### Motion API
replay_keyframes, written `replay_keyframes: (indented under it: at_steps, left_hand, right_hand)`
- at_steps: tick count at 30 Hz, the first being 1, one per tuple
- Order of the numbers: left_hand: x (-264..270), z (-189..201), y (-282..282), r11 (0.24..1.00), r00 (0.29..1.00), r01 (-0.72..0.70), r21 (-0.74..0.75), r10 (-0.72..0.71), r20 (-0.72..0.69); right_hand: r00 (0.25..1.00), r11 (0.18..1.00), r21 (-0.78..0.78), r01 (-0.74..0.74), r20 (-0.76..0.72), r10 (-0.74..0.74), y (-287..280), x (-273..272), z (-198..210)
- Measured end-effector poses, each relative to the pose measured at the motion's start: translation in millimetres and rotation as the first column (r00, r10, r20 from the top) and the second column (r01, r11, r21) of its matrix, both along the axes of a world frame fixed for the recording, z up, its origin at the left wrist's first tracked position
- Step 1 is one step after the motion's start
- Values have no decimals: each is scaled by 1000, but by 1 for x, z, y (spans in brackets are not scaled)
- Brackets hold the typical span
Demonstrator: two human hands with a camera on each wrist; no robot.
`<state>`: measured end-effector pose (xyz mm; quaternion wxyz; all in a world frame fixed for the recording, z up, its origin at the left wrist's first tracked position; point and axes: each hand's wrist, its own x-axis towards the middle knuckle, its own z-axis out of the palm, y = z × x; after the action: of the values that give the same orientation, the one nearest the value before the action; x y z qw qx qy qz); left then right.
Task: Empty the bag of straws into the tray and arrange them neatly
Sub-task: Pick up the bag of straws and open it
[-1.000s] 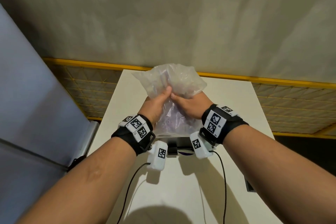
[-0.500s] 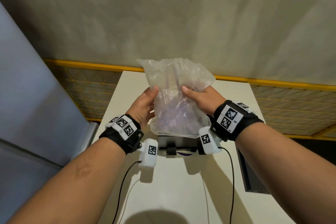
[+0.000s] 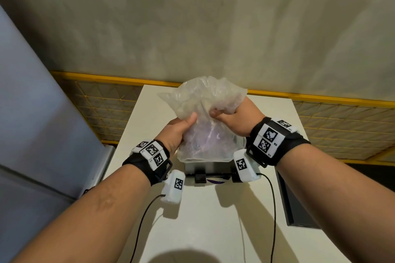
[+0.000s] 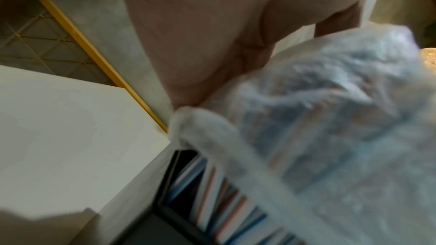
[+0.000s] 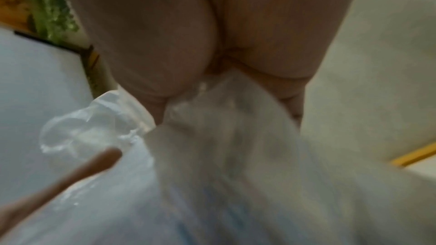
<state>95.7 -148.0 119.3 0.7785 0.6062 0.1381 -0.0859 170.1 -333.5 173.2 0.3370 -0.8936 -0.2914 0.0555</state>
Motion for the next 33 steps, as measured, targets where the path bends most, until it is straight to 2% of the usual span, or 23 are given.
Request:
replay_keyframes:
  at_steps: [2,3,5,7,11,17,21,24,27,29,31,33]
  left_hand:
    - [0,-1,2,999,1000,-31,29,31,1]
    - [1,0,3,998,998,-52,21,51,36]
    - [1,7,5,996,987,-86,-23,88,131]
    - [2,17,7,992,980,-88,-93,103,171]
    - [7,28,9,988,974,-99,-122,122,190]
    - [14,46,-3,942,936,-316,-116,329,127]
    - [13,55,-1,961,927,-256,-100,274,255]
    - [11,55,7,977,929,-177,-120,206,307]
    - [6,54,13,991,947,-131,-11,129,294]
    - [8,50,14,985,961,-117,130,79,263]
    - [9,50,12,940,967,-133,316,53,249]
    - [15,53,12,877,953,-215,430,93,288]
  right_hand:
    - [999,995,-95,-43,-6,42,2,-2,-3]
    - [999,998,-61,-9,-32,7,2,-1,-2]
    - [988,985,142,95,-135,-76,1,-3,6]
    - [974,937,326,125,-220,-53,2,-6,15]
    - [973,903,425,59,-228,44,8,-8,24]
    - [991,904,427,28,-131,32,8,-10,31]
    - [999,918,395,31,-49,-13,6,-8,38]
    - [999,894,446,52,-18,-49,6,-4,47]
    - [998,874,484,52,6,-63,8,-2,55]
    - [998,864,502,34,27,-55,9,-3,59]
    - [999,869,495,17,36,-39,12,-4,60]
    - [998,879,476,10,48,-38,13,-5,61]
